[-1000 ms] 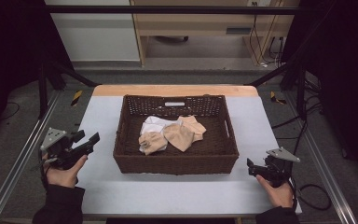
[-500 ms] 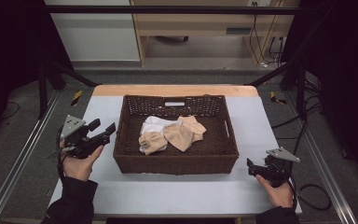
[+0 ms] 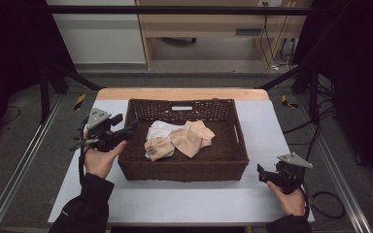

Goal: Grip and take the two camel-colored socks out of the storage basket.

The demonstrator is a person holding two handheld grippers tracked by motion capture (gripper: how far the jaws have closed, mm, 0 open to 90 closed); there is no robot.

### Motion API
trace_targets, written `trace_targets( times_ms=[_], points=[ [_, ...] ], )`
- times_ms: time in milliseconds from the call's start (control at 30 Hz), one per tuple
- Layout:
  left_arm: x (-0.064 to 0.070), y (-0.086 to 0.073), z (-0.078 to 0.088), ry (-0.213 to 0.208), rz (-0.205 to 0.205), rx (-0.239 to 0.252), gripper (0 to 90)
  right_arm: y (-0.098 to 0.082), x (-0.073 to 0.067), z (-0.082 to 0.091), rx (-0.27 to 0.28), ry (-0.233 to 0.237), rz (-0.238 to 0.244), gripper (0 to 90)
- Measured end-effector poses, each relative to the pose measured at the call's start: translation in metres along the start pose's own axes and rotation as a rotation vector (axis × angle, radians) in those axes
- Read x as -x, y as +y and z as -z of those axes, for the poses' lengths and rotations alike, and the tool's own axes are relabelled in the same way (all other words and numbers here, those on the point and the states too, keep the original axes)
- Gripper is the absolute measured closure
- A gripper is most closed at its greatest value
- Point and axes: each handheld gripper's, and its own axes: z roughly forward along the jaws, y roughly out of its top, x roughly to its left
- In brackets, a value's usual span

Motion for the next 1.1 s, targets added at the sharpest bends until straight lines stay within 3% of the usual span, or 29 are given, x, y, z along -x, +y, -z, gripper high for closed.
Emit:
trace_targets(
  times_ms=[200, 367, 667, 1100],
  points=[
    [0.012, 0.003, -0.020, -0.025, -0.004, -0.013, 38.8, 0.000, 0.000, -0.001, 0.000, 0.002, 0.002, 4.0],
    [0.024, 0.004, -0.037, -0.025, -0.050, -0.037, 39.3, 0.000, 0.000, -0.001, -0.002, 0.003, -0.002, 4.0],
    [0.032, 0.001, -0.059, -0.037, -0.069, -0.018, 41.7, 0.000, 0.000, -0.002, -0.008, 0.004, 0.000, 4.1],
    [0.033, -0.014, -0.089, -0.024, -0.118, -0.123, 40.3, 0.000, -0.001, -0.003, -0.013, 0.003, -0.002, 4.1]
  ],
)
